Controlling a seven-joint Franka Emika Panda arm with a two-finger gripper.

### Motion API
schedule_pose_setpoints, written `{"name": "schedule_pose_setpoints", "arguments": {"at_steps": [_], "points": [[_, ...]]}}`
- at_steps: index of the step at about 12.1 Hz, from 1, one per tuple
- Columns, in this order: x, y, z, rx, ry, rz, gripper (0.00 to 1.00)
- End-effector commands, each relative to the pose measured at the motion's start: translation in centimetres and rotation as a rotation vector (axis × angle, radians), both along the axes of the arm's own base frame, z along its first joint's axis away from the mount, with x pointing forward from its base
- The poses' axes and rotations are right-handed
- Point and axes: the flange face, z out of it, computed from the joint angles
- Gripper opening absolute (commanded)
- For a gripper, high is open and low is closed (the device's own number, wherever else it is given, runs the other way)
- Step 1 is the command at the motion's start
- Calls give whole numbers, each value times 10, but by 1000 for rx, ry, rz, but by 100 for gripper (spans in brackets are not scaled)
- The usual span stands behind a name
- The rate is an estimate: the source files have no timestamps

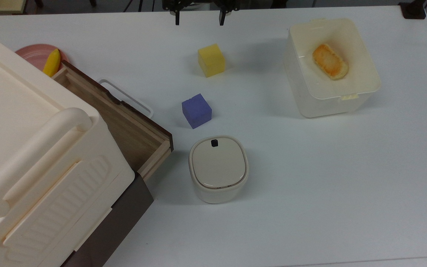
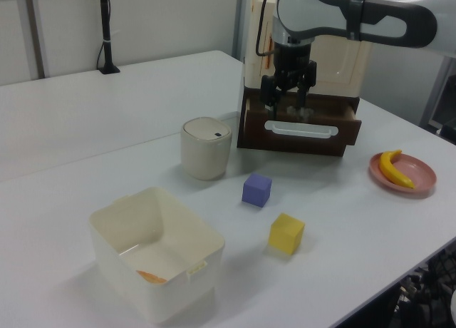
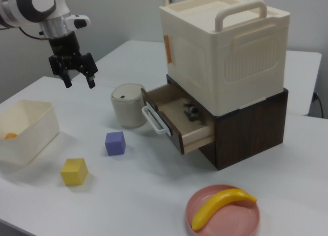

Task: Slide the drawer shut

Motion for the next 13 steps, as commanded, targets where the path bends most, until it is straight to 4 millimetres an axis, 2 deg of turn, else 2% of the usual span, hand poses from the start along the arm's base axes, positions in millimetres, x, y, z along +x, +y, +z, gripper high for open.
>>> {"name": "schedule_pose_setpoints", "arguments": {"at_steps": [1, 6, 8, 13], "points": [[4, -1, -4, -18, 15, 12, 100], [4, -1, -3, -16, 11, 11, 100], [6, -3, 7, -10, -12, 8, 100], [4, -6, 13, -11, -22, 0, 100]]}}
